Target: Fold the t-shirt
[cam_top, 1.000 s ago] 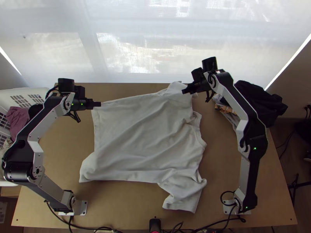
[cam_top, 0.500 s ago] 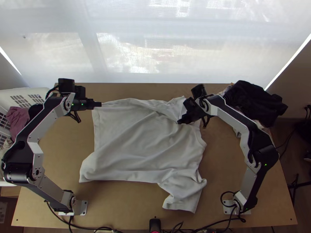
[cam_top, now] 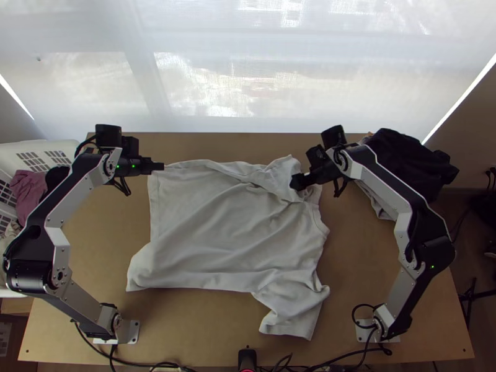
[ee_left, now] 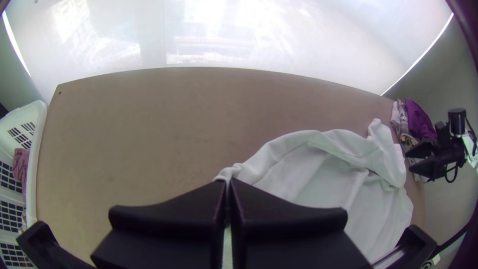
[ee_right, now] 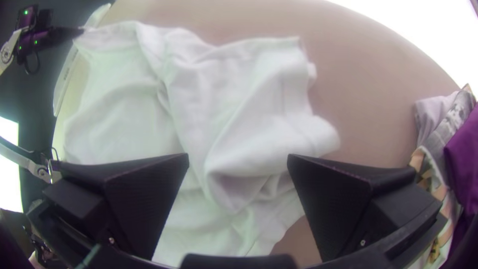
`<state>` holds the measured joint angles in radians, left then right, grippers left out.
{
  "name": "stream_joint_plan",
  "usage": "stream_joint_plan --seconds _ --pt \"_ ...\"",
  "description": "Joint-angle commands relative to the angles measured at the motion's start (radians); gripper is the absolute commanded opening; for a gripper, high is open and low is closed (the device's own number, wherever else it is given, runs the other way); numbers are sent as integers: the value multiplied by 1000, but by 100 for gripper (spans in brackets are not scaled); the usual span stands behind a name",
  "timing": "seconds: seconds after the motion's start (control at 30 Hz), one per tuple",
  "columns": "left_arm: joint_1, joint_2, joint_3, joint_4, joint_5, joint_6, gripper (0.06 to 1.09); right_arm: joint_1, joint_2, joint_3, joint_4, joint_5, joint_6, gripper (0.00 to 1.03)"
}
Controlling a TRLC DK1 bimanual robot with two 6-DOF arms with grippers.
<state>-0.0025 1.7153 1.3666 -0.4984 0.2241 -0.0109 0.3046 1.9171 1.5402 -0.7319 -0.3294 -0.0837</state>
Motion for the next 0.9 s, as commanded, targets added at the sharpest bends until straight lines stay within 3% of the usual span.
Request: stream_joint_plan --seconds 0.0,0.4,0.5,0.63,0.8,0.87 --pt "-4 0 2 -2 0 -1 9 -50 91 216 -1 0 15 94" --pt "-14 0 -1 -8 0 -3 9 -38 470 617 -98 9 -2 92" --pt "-13 -3 -1 -9 0 -3 9 -38 510 663 -106 13 -5 86" --pt "-5 -3 -3 -11 0 -1 9 -36 523 686 -124 13 -16 65" --pt "-5 1 -1 -9 0 2 9 -36 513 686 -138 13 -57 22" --pt "-7 3 0 -8 0 2 9 -38 510 686 -138 13 -57 10"
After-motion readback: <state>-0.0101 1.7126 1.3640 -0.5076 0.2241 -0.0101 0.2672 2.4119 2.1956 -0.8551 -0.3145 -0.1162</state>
